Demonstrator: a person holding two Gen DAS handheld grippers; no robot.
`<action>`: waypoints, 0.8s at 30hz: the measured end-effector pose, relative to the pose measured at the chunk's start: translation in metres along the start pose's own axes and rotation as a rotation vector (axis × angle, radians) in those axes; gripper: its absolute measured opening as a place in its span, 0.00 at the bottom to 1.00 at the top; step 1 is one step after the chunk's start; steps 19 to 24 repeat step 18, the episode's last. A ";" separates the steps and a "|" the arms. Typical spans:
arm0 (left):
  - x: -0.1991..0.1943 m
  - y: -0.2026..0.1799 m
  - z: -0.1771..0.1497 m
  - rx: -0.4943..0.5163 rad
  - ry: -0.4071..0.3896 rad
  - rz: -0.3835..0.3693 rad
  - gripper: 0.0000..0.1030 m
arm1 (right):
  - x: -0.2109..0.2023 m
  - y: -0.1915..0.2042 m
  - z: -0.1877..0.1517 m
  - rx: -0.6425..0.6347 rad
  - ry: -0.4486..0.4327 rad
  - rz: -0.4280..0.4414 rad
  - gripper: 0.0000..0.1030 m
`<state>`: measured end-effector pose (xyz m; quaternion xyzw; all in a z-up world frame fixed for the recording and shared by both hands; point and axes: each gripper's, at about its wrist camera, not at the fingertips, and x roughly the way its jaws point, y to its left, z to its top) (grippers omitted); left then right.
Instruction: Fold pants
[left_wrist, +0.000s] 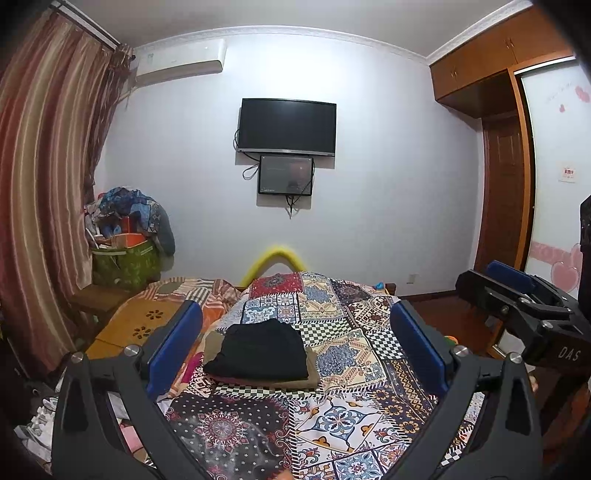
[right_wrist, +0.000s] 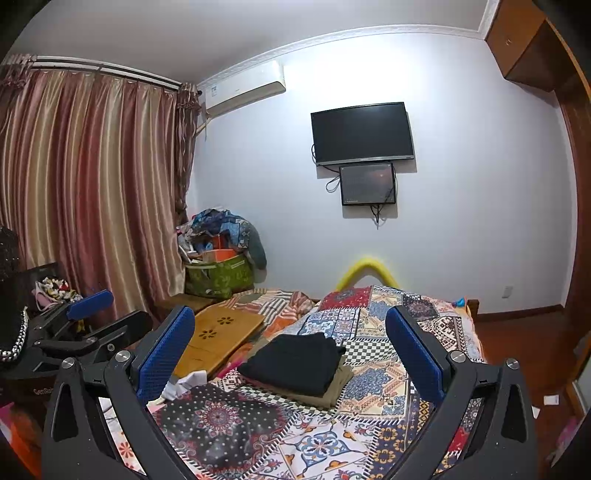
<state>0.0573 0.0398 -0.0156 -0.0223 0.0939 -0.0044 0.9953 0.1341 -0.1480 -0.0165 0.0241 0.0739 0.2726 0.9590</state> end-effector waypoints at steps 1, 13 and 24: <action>0.001 0.000 0.000 0.002 0.005 -0.003 1.00 | 0.000 0.000 0.000 0.000 0.000 -0.001 1.00; 0.006 -0.005 -0.005 0.008 0.014 -0.008 1.00 | 0.001 -0.004 0.001 0.006 0.000 -0.008 1.00; 0.007 -0.005 -0.006 0.009 0.021 -0.013 1.00 | 0.000 -0.005 0.001 0.011 -0.002 -0.011 1.00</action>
